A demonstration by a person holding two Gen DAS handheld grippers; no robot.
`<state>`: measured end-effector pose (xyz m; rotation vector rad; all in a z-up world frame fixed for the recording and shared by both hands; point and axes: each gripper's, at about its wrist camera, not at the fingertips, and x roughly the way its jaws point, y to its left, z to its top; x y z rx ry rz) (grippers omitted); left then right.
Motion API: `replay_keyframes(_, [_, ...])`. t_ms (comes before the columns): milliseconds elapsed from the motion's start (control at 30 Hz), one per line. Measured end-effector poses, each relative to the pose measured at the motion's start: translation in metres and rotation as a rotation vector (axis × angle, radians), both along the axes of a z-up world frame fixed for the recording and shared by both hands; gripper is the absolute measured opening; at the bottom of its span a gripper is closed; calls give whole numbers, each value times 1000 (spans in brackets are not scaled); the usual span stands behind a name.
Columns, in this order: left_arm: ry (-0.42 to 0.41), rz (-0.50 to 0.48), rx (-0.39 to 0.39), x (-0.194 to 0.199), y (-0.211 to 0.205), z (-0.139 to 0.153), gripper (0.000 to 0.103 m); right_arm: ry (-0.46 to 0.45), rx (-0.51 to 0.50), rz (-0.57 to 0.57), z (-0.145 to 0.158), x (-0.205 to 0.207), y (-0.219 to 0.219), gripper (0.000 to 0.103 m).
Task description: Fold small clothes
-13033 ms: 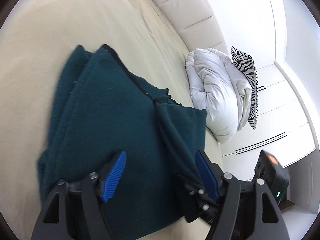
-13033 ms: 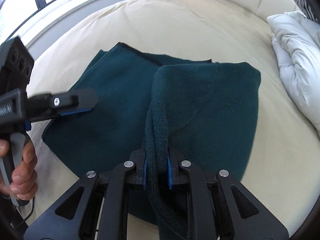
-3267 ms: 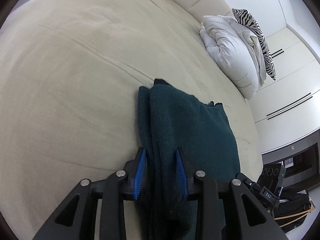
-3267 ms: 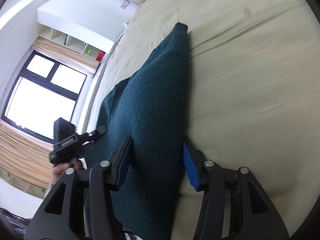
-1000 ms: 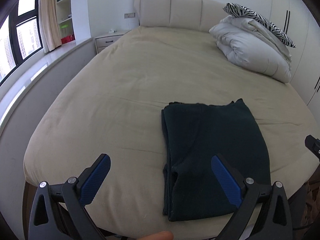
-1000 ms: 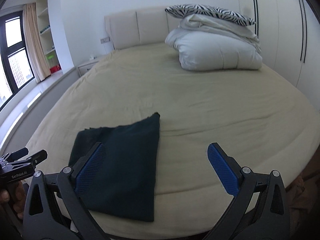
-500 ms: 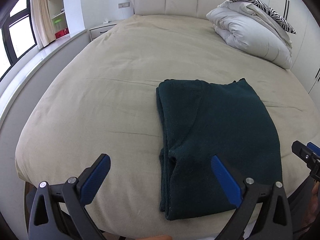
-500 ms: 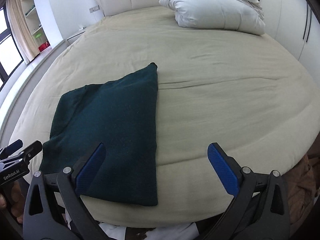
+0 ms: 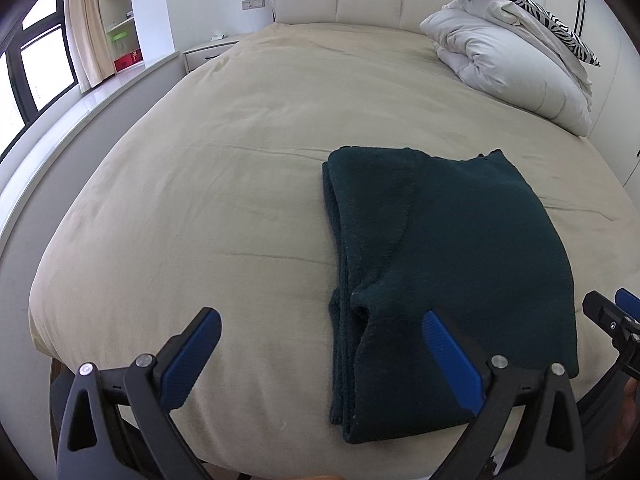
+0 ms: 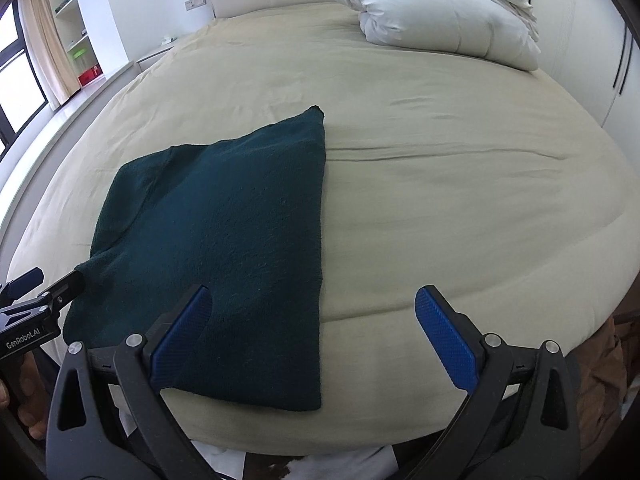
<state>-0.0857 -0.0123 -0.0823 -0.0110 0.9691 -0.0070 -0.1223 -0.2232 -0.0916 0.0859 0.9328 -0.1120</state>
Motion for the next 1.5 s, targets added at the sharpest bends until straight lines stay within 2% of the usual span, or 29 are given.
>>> replay_keyframes(1500, [0, 4, 2, -1, 1, 0, 103, 5, 5, 5, -4, -1, 8, 103])
